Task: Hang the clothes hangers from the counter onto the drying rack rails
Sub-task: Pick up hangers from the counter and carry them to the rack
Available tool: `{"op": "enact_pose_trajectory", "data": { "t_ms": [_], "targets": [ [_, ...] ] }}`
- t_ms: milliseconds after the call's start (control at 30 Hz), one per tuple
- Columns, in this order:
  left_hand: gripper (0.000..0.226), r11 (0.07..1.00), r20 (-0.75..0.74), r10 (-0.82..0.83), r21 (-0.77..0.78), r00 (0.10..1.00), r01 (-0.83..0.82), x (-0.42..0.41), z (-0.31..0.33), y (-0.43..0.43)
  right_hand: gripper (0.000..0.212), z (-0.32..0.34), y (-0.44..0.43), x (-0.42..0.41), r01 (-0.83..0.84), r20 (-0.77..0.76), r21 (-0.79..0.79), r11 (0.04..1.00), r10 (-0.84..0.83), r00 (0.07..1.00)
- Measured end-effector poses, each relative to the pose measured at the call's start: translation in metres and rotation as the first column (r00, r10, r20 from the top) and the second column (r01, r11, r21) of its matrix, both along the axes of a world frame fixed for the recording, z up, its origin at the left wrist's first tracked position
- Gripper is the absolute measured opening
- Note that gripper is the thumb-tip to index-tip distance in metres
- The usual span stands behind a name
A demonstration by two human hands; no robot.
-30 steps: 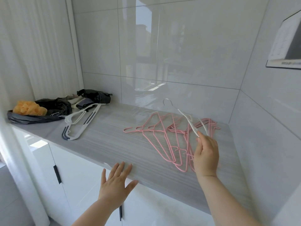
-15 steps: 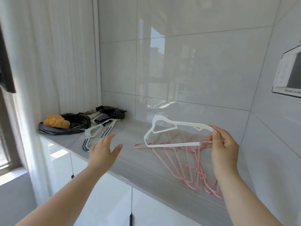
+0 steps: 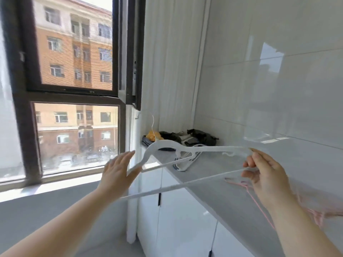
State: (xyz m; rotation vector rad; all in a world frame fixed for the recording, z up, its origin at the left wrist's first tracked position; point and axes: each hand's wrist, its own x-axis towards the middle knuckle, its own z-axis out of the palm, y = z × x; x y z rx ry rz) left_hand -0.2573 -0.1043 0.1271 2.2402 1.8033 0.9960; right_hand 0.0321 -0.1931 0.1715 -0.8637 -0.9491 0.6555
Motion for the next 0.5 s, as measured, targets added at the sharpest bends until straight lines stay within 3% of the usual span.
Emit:
{"op": "enact_pose_trajectory", "data": {
  "t_ms": [133,300,433,500],
  "targets": [
    [0.017,0.981,0.122,-0.021,-0.190,0.992,0.045,-0.070,-0.001,-0.033,0.031,0.007,0.007,-0.061,-0.153,0.017,-0.054,0.987,0.154,0.988],
    [0.030,0.978,0.232,0.026,-0.209,0.972,0.024,-0.167,0.003,-0.096,0.026,0.019,0.004,-0.145,-0.193,0.112,-0.181,0.964,0.215,0.970],
    [0.030,0.982,0.285,0.123,-0.173,0.950,-0.076,-0.256,0.014,-0.163,0.017,0.022,-0.007,-0.243,-0.120,0.379,-0.248,0.961,0.210,0.901],
    [0.031,0.974,0.252,0.196,-0.161,0.948,-0.158,-0.302,0.020,-0.201,0.016,0.024,-0.023,-0.305,-0.172,0.448,-0.220,0.960,0.256,0.857]
  ]
}}
